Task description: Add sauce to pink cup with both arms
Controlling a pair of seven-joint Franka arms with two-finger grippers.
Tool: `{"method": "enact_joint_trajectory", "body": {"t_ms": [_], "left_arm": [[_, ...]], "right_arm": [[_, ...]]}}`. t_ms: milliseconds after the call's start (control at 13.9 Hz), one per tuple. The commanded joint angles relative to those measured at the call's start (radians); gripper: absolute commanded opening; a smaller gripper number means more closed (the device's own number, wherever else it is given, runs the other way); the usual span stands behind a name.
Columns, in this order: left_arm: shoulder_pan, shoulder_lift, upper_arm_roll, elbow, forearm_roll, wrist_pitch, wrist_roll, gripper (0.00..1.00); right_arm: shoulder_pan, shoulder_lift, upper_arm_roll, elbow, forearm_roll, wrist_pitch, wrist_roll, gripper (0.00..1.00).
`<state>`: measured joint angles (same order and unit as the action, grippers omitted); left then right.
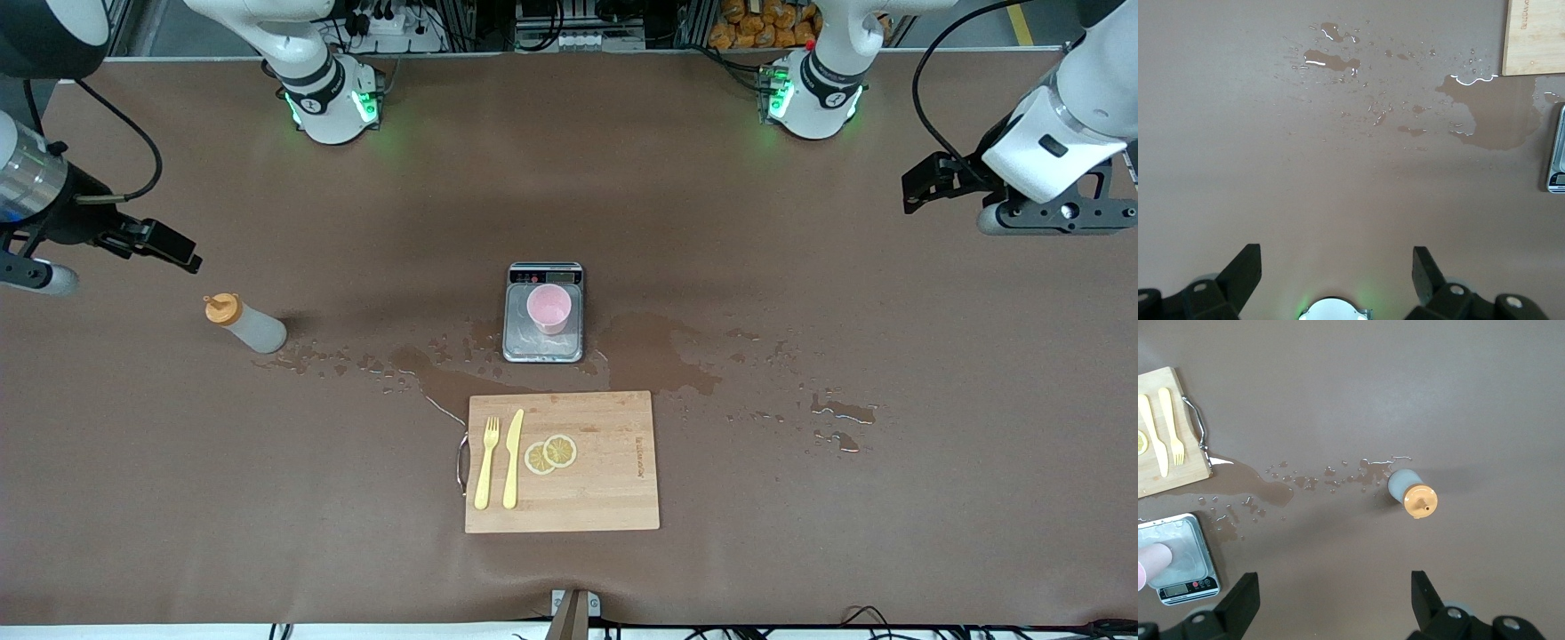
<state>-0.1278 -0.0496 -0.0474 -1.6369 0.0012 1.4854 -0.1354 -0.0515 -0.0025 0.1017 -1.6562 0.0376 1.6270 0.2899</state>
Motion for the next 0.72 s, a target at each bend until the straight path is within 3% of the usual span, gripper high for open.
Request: {"method": "enact_joint_trajectory", "body": {"t_ms": [0,647], "left_arm": [[0.008,-0.003,-0.011,0.008,0.029,-0.014,0.0,1.0],[0.028,-0.001,-0.005,0.016,0.025,-0.013,0.008,1.0]], "right_arm": [[0.005,-0.047,-0.002,-0.051,0.01,0.013,0.021,1.0],[0.013,-0.048,-0.002,-0.065,0.01,0.022,0.021,1.0]]}}
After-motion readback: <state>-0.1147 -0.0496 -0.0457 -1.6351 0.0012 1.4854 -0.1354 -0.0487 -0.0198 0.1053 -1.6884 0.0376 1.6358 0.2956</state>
